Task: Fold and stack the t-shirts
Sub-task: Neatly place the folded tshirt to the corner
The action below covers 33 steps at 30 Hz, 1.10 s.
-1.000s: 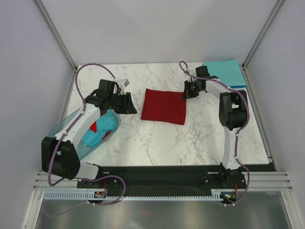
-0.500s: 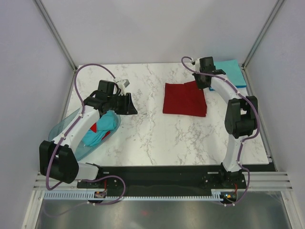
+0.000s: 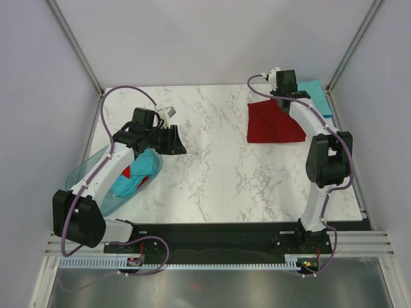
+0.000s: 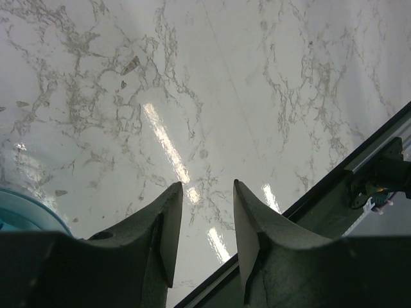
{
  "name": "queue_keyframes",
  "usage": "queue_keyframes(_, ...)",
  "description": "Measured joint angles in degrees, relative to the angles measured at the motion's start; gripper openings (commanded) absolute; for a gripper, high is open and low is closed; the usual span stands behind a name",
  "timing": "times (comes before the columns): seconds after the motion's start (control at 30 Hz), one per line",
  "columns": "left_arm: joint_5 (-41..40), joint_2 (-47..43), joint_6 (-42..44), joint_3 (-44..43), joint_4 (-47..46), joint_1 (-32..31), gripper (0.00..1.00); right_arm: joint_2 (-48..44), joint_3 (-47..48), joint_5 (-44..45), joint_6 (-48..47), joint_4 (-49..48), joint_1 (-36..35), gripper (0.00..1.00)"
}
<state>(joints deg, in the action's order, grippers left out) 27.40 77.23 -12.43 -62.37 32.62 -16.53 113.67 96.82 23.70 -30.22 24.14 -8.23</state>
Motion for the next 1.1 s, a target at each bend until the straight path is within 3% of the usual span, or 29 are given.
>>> queue_keyframes(0.43,1.07,0.00,0.00,0.44,-0.20,-0.11,0.45,-0.96,1.03,2.14,-7.56,-9.64,2.86,0.00)
queue_keyframes(1.1,1.22,0.00,-0.02,0.66,-0.20,-0.11,0.45,5.38,8.44,-2.16,-5.66,-13.11,11.13,0.00)
